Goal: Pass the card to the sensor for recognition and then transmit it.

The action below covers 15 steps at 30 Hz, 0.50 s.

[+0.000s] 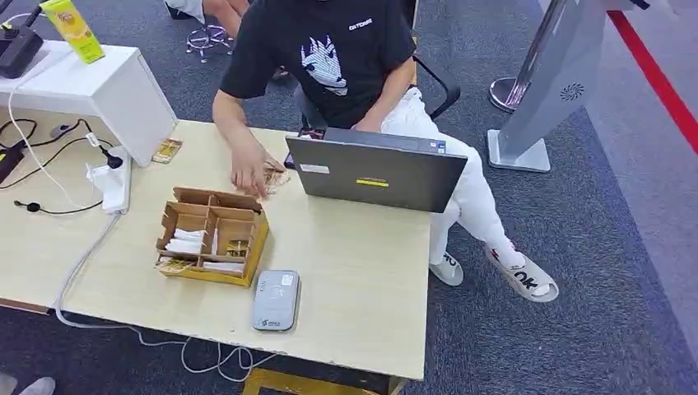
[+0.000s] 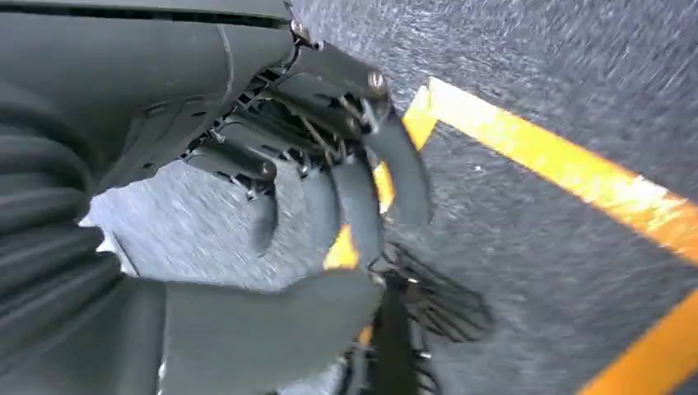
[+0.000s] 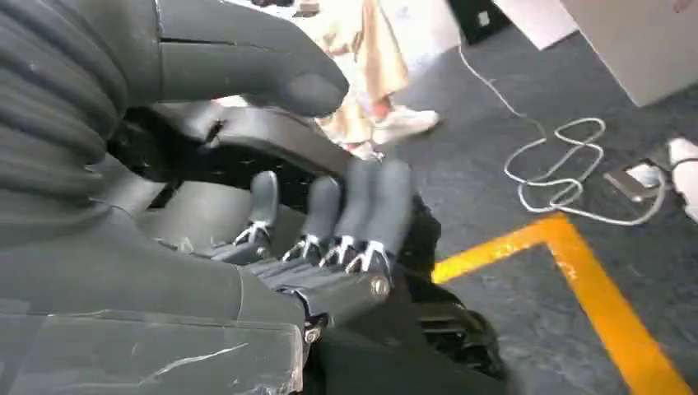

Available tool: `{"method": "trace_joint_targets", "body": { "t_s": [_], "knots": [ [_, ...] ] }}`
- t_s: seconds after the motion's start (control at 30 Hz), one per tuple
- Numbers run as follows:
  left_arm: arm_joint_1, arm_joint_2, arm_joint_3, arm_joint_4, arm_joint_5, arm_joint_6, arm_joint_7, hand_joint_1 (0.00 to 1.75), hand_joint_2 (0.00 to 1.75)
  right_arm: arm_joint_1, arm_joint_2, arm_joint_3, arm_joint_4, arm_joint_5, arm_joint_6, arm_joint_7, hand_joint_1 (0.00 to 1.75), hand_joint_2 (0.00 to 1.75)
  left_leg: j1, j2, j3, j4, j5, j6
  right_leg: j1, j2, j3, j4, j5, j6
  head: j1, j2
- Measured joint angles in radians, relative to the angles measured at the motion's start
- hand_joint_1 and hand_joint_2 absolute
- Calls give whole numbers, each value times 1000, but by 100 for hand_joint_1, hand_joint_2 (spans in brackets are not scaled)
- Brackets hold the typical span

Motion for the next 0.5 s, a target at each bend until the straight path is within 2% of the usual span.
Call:
{"method": "trace_joint_targets", "body": {
  "t_s": [0.5],
  "knots": [
    [57,41,-336,3,134,-27,26,0,175,45,-24,-153,-55,385,150,7,0,175,0,0,0,0,0,0,0,0,0,0,0,0,0,0]
  ]
}}
